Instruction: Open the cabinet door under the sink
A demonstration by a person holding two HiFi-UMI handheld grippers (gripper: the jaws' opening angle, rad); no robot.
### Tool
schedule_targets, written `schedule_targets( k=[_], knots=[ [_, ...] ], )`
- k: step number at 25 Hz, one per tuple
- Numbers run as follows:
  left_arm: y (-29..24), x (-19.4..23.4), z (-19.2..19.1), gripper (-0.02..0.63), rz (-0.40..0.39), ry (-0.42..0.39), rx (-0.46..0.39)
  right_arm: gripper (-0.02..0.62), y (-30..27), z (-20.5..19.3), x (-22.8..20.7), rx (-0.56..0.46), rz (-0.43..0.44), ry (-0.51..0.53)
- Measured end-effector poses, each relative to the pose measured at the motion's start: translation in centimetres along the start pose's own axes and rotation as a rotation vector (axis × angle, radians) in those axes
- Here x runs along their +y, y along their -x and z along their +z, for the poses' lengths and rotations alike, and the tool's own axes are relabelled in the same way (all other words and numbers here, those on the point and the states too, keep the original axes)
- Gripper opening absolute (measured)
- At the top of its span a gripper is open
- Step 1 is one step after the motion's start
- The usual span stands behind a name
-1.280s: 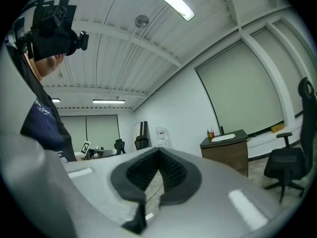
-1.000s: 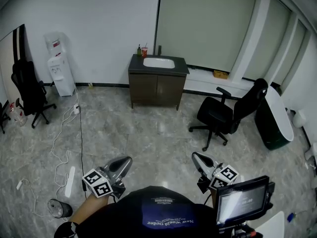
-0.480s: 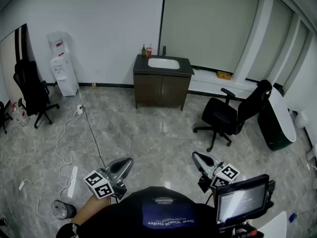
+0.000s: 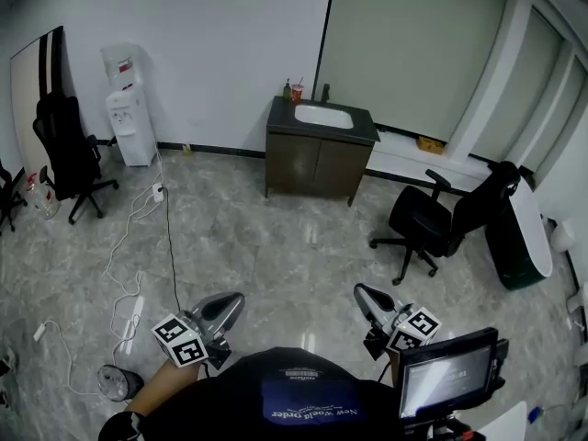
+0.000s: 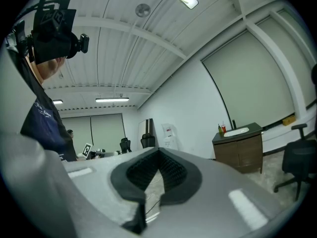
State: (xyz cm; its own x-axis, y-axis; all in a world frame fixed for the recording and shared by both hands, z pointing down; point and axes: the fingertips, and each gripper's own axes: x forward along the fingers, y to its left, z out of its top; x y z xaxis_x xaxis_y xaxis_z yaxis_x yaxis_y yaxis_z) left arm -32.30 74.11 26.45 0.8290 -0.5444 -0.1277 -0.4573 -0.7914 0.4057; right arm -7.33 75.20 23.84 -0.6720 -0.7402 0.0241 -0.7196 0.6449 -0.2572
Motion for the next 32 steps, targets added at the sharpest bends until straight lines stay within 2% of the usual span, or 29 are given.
schedule_targets(
  k=[7, 11, 21, 27, 32],
  knots=[
    [-1.4, 2.2, -0.6, 0.0, 0.007, 0.016, 0.019, 0.001, -2.0, -1.2, -2.3, 0.021, -0.001, -0.035],
    [-4.1, 3.4, -0.8, 0.0, 0.011, 0.007, 0.012, 0.001, -3.3, -1.0, -5.0, 0.025, 0.034, -0.039],
    [-15.9, 5.4, 0.9, 0.0, 0.085, -0.022, -0.032, 0.001, -4.8, 4.2, -17.5, 0.018, 0.11, -0.003],
    [-23.9, 6.1, 0.3, 0.0, 0.053, -0.023, -0.02, 0.002, -4.6, 6.0, -24.5, 0.016, 0.113, -0.006],
    [-28.0, 7.6, 0.3, 0.0, 0.05, -0.014, 0.008, 0.001, -5.4, 6.1, -28.6, 0.021, 0.1, -0.033]
  ],
)
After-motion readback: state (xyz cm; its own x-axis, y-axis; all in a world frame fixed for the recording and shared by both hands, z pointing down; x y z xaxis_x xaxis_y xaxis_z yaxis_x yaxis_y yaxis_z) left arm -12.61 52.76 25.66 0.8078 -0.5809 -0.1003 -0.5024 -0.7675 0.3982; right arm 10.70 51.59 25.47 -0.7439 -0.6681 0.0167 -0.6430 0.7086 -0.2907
